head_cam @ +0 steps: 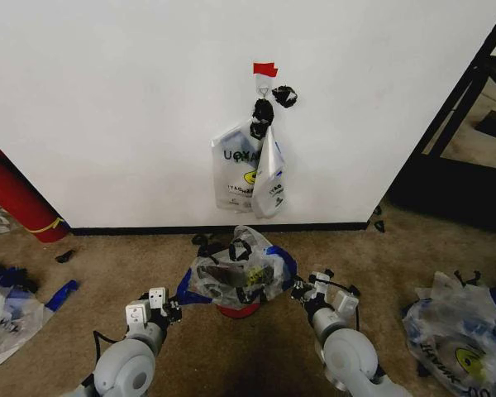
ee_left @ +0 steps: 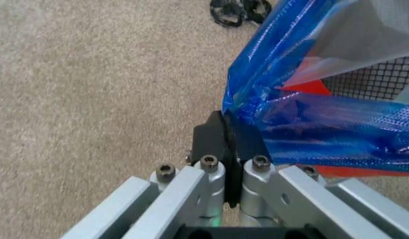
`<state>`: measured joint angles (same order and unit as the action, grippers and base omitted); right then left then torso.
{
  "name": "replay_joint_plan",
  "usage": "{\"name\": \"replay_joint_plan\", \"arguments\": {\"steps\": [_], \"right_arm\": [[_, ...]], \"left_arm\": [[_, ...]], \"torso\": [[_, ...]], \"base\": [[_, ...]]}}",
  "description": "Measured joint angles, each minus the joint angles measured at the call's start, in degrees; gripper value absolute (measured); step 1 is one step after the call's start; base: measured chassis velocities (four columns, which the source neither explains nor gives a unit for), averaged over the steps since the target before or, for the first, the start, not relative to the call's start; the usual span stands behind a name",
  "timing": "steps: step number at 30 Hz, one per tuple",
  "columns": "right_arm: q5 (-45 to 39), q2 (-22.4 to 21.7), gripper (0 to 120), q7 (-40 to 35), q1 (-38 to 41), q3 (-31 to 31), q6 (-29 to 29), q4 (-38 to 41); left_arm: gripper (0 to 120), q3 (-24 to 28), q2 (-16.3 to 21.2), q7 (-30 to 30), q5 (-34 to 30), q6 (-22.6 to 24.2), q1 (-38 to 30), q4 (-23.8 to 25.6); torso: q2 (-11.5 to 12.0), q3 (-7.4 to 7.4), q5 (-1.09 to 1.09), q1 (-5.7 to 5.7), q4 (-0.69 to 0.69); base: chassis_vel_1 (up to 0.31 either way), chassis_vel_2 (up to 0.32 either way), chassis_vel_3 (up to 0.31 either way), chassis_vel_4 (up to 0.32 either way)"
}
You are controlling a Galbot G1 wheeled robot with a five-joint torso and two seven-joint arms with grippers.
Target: Pick up the garbage bag from the wall and place it over the trash bin.
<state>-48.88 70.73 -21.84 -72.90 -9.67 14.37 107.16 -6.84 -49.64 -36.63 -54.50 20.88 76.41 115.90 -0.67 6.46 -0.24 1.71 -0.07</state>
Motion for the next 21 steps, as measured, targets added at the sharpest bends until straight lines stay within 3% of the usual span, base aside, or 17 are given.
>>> {"name": "replay_joint_plan", "arguments": {"steps": [15, 21], "right_arm": [[-0.7, 1.5, 0, 2.2, 8.9, 0.5, 1.8, -8.8], [0.1, 1.8, 0, 3.1, 10.0, 1.4, 2.2, -10.6]], "left_arm": [[0, 6.2, -1.1, 1.9, 5.7, -1.1, -6.9, -7.7], [0, 6.7, -0.9, 2.4, 6.6, -1.0, -6.3, -7.9]], "torso": [[0.0, 0.00, 0.01, 0.00, -0.01], [0.0, 0.00, 0.01, 0.00, 0.01]], "base": [[0.000, 0.000, 0.000, 0.000], [0.000, 0.000, 0.000, 0.000]]}}
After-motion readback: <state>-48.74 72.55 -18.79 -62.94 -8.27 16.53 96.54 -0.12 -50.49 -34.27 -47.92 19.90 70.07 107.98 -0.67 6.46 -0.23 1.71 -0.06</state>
